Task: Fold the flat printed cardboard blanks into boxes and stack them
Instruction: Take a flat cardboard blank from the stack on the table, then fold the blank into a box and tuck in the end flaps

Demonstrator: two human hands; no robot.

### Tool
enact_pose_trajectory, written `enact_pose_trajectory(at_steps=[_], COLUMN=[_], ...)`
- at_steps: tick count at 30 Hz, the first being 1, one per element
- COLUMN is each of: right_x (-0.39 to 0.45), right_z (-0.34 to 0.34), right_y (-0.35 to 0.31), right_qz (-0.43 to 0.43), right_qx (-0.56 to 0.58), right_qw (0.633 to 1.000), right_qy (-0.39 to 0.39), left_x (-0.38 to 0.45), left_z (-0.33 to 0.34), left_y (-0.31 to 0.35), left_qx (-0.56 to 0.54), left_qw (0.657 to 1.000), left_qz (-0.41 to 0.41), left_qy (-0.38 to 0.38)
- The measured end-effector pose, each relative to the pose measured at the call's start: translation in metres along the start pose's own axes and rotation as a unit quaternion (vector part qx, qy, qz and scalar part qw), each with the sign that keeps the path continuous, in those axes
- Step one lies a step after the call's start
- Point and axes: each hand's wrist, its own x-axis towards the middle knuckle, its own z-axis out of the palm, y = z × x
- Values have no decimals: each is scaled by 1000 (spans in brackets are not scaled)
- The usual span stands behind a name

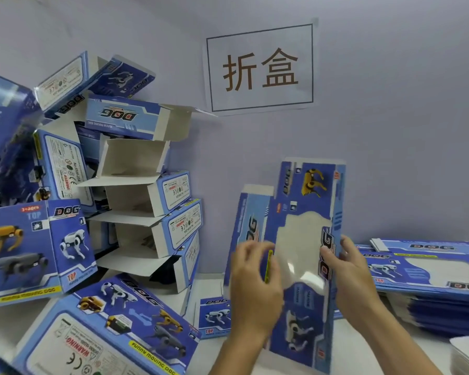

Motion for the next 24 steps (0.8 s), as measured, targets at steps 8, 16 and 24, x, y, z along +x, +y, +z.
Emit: enact_pose_trajectory(at_steps=[8, 16, 24], right_x=[-3, -15, -18], right_z=[-2, 11, 20], right_y=[-17, -17, -18], right_qz=[-34, -29, -29], right_qx=[-19, -12, -18], right_qw=[997, 987, 992], right_qy=[-67, -157, -120], left_x=[31, 30, 30], left_z=[-36, -42, -38], left_y=[6, 9, 12], left_qx=[-236, -194, -151], left_qw=[958, 971, 980], left_qz=[-161, -141, -130], left_qy=[28, -3, -13])
